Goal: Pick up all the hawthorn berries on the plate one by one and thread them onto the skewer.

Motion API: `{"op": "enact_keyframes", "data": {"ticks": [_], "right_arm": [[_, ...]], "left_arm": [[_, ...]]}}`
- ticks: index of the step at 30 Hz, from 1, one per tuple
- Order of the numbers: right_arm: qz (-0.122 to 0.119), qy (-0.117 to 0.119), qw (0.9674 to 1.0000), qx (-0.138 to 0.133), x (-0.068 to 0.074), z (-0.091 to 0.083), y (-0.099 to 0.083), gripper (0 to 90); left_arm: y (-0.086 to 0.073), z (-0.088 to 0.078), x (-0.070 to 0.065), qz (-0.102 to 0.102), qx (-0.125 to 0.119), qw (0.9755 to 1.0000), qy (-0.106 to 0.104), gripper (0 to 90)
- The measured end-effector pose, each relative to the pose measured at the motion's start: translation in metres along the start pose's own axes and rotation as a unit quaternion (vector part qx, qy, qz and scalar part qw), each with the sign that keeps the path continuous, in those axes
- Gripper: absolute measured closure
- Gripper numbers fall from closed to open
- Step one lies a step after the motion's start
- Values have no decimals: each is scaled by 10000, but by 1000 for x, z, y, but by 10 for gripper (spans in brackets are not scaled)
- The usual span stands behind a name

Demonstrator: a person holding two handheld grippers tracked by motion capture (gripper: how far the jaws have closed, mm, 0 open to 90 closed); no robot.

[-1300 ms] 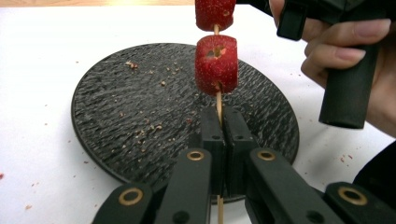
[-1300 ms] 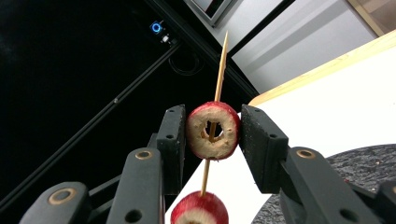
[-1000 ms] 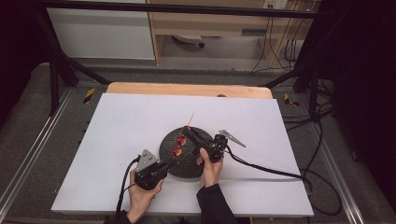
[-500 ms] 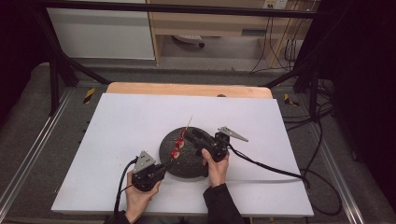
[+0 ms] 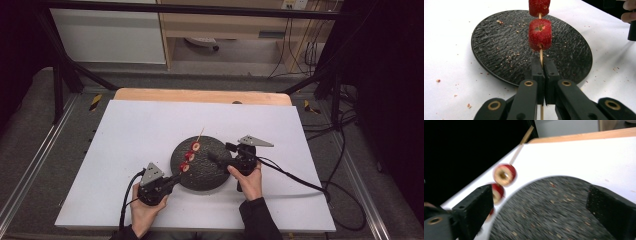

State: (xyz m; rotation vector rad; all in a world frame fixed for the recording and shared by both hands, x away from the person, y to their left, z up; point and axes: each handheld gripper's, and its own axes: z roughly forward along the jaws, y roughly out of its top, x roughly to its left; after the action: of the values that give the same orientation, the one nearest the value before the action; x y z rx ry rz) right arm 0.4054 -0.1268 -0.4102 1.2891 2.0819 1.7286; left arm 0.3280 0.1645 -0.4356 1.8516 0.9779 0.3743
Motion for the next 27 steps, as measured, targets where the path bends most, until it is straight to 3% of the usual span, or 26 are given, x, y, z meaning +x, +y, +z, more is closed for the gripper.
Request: {"op": "enact_keyframes", "data": {"ticks": [7, 15, 27], "right_arm": [[-423, -244, 9969, 624, -17, -15, -9, 6], [-909, -433, 9883, 1148, -32, -36, -24, 6], [-1068, -475, 9822, 1467, -53, -66, -43, 6]], "left_arm": [[1, -1, 2, 48, 108, 9999, -58, 885], [6, -1, 4, 88, 265, 9996, -95, 885], [30, 0, 16, 240, 592, 9979, -59, 884]]}}
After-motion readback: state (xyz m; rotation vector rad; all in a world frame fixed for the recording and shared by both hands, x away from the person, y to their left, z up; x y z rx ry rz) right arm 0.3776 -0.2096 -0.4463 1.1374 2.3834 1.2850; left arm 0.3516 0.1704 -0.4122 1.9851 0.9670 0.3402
